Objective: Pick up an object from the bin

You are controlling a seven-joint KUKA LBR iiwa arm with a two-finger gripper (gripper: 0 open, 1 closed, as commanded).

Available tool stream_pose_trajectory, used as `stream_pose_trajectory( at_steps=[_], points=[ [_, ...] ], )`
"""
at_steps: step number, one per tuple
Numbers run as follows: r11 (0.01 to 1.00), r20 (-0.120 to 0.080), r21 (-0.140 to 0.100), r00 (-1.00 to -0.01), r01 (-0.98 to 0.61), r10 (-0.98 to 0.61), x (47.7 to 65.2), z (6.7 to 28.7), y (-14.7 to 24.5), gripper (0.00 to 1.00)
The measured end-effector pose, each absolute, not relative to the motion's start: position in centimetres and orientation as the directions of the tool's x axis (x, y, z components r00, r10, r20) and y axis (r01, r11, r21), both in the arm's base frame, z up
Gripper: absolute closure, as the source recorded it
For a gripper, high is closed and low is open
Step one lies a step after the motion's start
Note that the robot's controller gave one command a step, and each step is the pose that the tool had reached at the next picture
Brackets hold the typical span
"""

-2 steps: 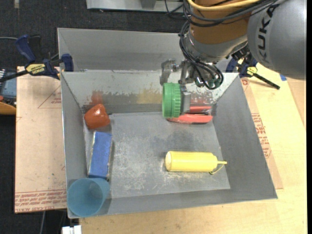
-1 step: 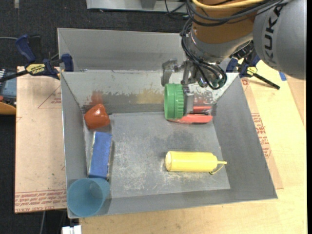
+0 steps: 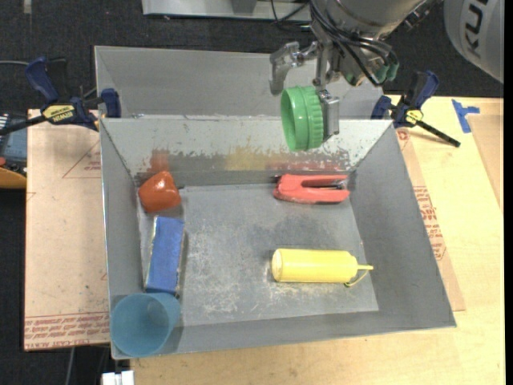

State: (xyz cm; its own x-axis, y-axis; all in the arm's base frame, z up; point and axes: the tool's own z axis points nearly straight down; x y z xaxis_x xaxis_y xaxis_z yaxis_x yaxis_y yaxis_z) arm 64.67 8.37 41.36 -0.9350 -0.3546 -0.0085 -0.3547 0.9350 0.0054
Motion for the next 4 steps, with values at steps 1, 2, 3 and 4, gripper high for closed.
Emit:
stream_pose_trajectory(
  at_steps=[1, 2, 3, 4],
  points=[
    [0.885, -0.007, 0.004, -0.885, -0.465, -0.465, 63.4, 34.4, 7.7, 0.0],
    [0.952, -0.025, 0.004, -0.952, -0.306, -0.306, 64.5, 41.5, 8.0, 0.0],
    [0.795, 0.004, 0.012, -0.795, -0.607, -0.607, 63.2, 31.8, 6.9, 0.0],
    [0.929, -0.038, 0.001, -0.928, -0.371, -0.37, 60.8, 41.9, 6.9, 0.0]
  ],
)
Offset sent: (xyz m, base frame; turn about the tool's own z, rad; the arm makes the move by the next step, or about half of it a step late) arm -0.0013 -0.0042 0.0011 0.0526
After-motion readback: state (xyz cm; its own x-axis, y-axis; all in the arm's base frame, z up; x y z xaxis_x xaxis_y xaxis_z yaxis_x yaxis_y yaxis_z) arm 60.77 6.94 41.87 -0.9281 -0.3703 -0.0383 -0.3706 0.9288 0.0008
